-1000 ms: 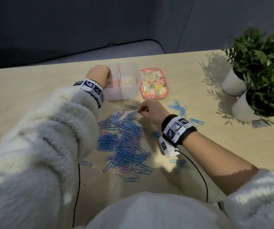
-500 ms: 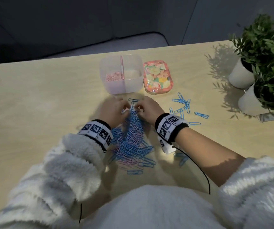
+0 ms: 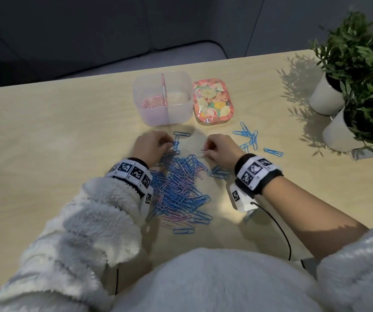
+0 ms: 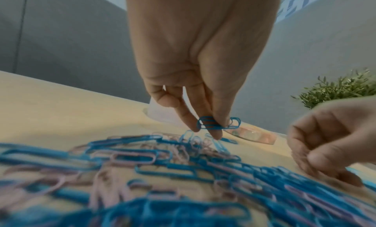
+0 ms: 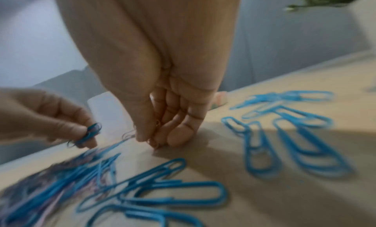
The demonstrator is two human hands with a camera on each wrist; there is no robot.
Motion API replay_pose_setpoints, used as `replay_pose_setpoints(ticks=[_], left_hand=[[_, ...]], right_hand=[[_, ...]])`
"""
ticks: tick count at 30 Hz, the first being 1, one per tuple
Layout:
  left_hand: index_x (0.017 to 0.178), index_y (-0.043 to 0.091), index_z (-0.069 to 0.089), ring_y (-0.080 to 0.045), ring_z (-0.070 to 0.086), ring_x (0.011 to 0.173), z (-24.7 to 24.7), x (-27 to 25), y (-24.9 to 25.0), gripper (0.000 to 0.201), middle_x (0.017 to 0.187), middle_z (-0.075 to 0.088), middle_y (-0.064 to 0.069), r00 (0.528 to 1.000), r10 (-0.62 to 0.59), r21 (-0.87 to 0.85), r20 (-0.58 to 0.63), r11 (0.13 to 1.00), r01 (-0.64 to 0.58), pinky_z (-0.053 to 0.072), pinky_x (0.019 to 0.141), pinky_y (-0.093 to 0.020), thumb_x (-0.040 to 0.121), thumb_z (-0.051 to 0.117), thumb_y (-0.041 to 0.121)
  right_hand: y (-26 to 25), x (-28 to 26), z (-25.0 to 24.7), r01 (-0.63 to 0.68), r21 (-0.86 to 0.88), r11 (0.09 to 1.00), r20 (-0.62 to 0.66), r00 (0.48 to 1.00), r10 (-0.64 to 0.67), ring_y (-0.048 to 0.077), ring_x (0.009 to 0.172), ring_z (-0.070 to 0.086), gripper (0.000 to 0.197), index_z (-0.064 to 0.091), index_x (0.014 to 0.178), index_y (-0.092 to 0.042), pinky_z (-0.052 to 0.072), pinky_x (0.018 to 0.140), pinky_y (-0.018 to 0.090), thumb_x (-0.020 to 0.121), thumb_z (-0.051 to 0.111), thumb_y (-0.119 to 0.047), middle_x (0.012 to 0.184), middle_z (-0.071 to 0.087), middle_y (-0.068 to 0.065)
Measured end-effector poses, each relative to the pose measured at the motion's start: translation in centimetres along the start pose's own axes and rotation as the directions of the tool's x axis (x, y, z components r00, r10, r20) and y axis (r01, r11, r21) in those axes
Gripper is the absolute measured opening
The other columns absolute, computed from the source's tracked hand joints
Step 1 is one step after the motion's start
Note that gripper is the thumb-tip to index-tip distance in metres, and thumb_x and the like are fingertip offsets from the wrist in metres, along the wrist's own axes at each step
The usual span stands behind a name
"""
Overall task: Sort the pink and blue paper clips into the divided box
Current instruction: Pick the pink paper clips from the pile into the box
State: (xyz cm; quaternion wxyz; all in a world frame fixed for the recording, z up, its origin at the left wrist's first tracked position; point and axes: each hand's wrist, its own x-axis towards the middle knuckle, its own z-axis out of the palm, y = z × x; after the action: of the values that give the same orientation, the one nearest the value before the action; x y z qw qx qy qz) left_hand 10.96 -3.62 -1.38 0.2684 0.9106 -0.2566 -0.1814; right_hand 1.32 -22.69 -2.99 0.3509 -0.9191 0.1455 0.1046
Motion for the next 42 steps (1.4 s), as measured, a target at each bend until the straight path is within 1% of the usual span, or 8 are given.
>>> replay_pose_setpoints(ticks=[6, 13, 16, 21, 25, 29, 37, 42], left_hand=[[0.102, 0.012, 0.068, -0.025, 0.061, 0.100, 0.4, 1.8, 2.7, 0.020, 0.105, 0.069, -0.008, 0.998, 0.055, 0.017, 0.022, 0.998, -0.056, 0.047, 0.089, -0.034, 0.085, 0.062, 0.020], [0.095, 0.019, 0.064, -0.025, 0.049, 0.107, 2.8, -0.9, 2.9, 0.025, 0.107, 0.058, -0.004, 0.978, 0.147, 0.304, 0.148, 0.934, -0.187, 0.036, 0.093, -0.041, 0.081, 0.063, 0.039], [0.092, 0.022, 0.062, -0.024, 0.051, 0.103, 3.1, -2.6, 1.9, 0.025, 0.101, 0.057, -0.002, 0.974, 0.117, 0.301, 0.196, 0.938, -0.173, 0.037, 0.093, -0.041, 0.078, 0.066, 0.041], [0.097, 0.022, 0.061, -0.025, 0.052, 0.106, 2.2, -4.0, 0.2, 0.026, 0.104, 0.058, -0.001, 0.987, 0.077, 0.298, 0.138, 0.947, -0.116, 0.038, 0.093, -0.041, 0.077, 0.070, 0.036], [0.097, 0.024, 0.064, -0.025, 0.046, 0.111, 2.6, -4.9, 0.9, 0.018, 0.109, 0.057, -0.001, 0.985, 0.086, 0.352, 0.149, 0.926, -0.135, 0.032, 0.093, -0.039, 0.082, 0.064, 0.034], [0.099, 0.024, 0.064, -0.025, 0.047, 0.111, 3.7, -4.8, 2.3, 0.017, 0.109, 0.059, -0.001, 0.982, 0.132, 0.368, 0.139, 0.913, -0.175, 0.032, 0.092, -0.038, 0.087, 0.057, 0.033], [0.089, 0.016, 0.063, -0.028, 0.052, 0.106, 5.9, -4.9, 4.5, 0.048, 0.099, 0.066, -0.005, 1.000, 0.020, 0.459, 0.023, 0.888, -0.028, 0.037, 0.092, -0.041, 0.081, 0.049, 0.061], [0.104, 0.013, 0.055, -0.031, 0.053, 0.108, 6.8, -4.5, 5.2, 0.033, 0.111, 0.062, -0.009, 0.999, 0.030, 0.487, 0.016, 0.873, -0.034, 0.038, 0.091, -0.040, 0.086, 0.050, 0.041]], right_hand=[[1.9, -1.5, -1.4, -0.128, 0.457, 0.880, 0.004, 0.990, 0.142, 0.003, 0.046, 0.054, 0.015, 0.064, 0.099, -0.003, 0.043, 0.045, 0.015, 0.085, 0.061, -0.001, 0.068, 0.056, 0.007], [1.2, -2.3, -2.3, -0.368, 0.861, 0.352, 0.278, 0.919, 0.281, 0.020, 0.053, 0.048, 0.027, 0.051, 0.069, -0.008, 0.045, 0.047, 0.026, 0.089, 0.033, -0.013, 0.059, 0.038, 0.007], [0.8, -2.4, -1.1, -0.428, 0.740, 0.519, 0.317, 0.902, 0.292, 0.015, 0.045, 0.043, 0.037, 0.050, 0.062, -0.011, 0.033, 0.039, 0.019, 0.092, 0.045, -0.032, 0.054, 0.043, 0.003], [-1.0, -2.0, 1.2, -0.131, 0.172, 0.976, 0.036, 0.991, 0.127, 0.015, 0.057, 0.047, 0.023, 0.058, 0.071, -0.007, 0.037, 0.055, 0.025, 0.082, 0.065, -0.026, 0.066, 0.054, 0.005], [-2.6, -0.7, 1.8, -0.138, -0.026, 0.990, 0.050, 0.989, 0.139, 0.018, 0.068, 0.054, 0.025, 0.052, 0.065, -0.014, 0.038, 0.063, 0.028, 0.080, 0.067, -0.027, 0.072, 0.060, 0.003], [-2.1, 0.3, 1.1, -0.202, 0.143, 0.969, 0.028, 0.979, 0.200, 0.019, 0.054, 0.049, 0.029, 0.055, 0.051, -0.003, 0.038, 0.055, 0.026, 0.079, 0.059, -0.009, 0.056, 0.052, 0.010], [0.9, -1.1, -0.7, -0.246, 0.080, 0.966, -0.185, 0.949, 0.257, 0.027, 0.075, 0.062, 0.012, 0.062, 0.075, -0.010, 0.051, 0.070, 0.034, 0.082, 0.055, -0.017, 0.077, 0.067, 0.010], [-0.5, -3.0, 0.6, -0.171, -0.052, 0.984, -0.134, 0.977, 0.163, 0.025, 0.090, 0.059, 0.015, 0.066, 0.083, -0.015, 0.036, 0.067, 0.027, 0.078, 0.065, -0.029, 0.084, 0.062, 0.002]])
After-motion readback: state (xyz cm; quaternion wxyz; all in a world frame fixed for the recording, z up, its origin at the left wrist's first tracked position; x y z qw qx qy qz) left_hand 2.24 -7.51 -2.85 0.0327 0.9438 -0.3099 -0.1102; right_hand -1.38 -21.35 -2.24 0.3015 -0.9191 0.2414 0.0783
